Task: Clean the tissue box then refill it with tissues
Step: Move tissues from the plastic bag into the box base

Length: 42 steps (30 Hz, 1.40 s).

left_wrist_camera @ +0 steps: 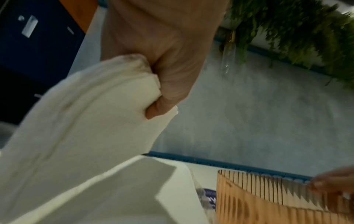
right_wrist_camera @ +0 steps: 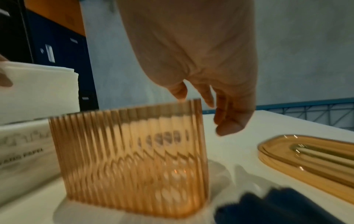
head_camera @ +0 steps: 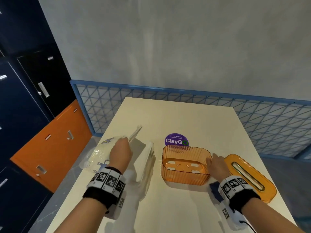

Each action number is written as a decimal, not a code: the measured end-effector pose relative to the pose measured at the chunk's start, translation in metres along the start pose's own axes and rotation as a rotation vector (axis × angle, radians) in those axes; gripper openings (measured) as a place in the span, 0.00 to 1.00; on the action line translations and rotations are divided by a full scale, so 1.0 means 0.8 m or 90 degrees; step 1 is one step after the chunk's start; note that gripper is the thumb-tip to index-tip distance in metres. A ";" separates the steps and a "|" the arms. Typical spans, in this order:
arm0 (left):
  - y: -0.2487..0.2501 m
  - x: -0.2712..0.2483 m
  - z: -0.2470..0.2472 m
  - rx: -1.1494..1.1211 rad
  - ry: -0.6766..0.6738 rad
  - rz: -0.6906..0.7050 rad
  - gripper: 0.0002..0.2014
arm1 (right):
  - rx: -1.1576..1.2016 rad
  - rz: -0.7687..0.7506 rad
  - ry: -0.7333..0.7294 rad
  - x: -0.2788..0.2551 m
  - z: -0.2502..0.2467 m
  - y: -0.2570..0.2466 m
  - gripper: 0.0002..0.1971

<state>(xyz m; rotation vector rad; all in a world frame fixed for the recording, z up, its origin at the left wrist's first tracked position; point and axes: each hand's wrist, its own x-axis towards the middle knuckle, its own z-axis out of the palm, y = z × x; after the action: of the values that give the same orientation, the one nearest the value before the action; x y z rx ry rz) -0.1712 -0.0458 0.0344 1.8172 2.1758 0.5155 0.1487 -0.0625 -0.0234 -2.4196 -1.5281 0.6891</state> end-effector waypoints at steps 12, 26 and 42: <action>0.048 -0.064 -0.008 -0.018 0.090 0.441 0.22 | 0.635 0.001 -0.445 -0.069 -0.078 -0.168 0.25; 0.005 -0.044 -0.007 -1.026 -0.218 -0.285 0.18 | 0.463 -0.273 -0.421 -0.063 -0.088 -0.213 0.15; -0.057 -0.045 0.020 -0.557 0.045 -0.059 0.17 | 0.509 -0.213 -0.252 -0.059 0.045 -0.206 0.15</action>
<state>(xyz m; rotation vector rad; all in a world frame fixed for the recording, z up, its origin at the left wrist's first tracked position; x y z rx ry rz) -0.1984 -0.0869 -0.0005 1.2112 1.6322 1.2675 -0.0174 -0.0334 0.0249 -1.4603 -1.3514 1.4188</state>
